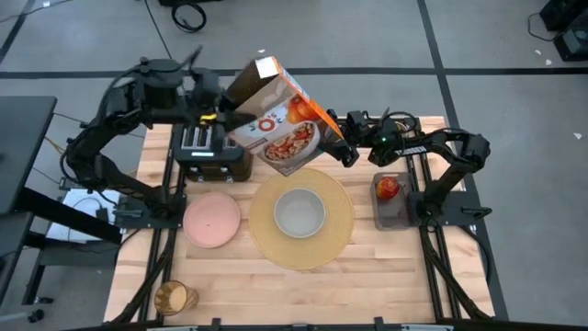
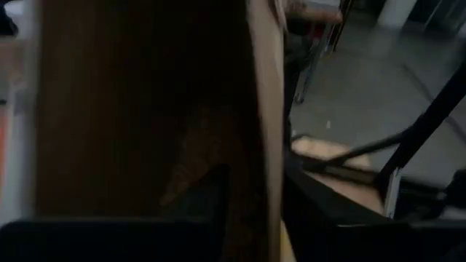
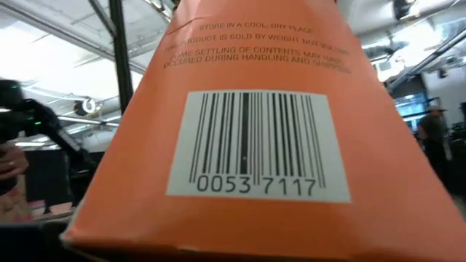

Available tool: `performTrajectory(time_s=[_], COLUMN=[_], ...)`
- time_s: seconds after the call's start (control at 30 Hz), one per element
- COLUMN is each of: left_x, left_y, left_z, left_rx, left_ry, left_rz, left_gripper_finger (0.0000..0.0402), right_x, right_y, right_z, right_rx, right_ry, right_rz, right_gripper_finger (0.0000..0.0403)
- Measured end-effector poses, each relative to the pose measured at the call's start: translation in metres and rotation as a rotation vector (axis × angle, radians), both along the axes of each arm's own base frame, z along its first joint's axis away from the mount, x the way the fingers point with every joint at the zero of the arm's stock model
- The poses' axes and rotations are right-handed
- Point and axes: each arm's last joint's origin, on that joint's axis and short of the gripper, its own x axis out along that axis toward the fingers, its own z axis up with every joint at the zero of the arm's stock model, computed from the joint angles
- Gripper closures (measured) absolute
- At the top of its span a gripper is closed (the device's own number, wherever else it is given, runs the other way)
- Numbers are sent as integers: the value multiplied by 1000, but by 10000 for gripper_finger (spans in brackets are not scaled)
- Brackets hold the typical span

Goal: Arrange a breakfast setting
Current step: Pour the cereal from the cereal box into the gray bowl

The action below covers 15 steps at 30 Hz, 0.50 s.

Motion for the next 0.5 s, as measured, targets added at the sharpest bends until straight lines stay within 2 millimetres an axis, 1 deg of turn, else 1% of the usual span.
performTrajectory(time_s=[0.07,0.17,0.27,0.37,0.5], left_x=[-6,-9,-13,-25,-52], left_y=[-2,-4,-5,-8,-14], left_z=[5,12,20,31,48], left_rx=[-12,-6,12,46,119], left_ry=[-43,-104,-173,-260,-396], left_rz=[2,-2,-3,-7,-3], left_gripper_finger=[243,206,179,165,163], right_x=[-1,-3,-5,-9,-23], right_y=[1,-1,-1,0,2], right_z=[0,-1,-3,-2,8], right_rx=[-12,-22,-27,-37,-54], right_ry=[-3,-5,3,1,-37], right_rz=[13,11,14,3,-21], right_gripper_finger=[90,91,92,93,95])
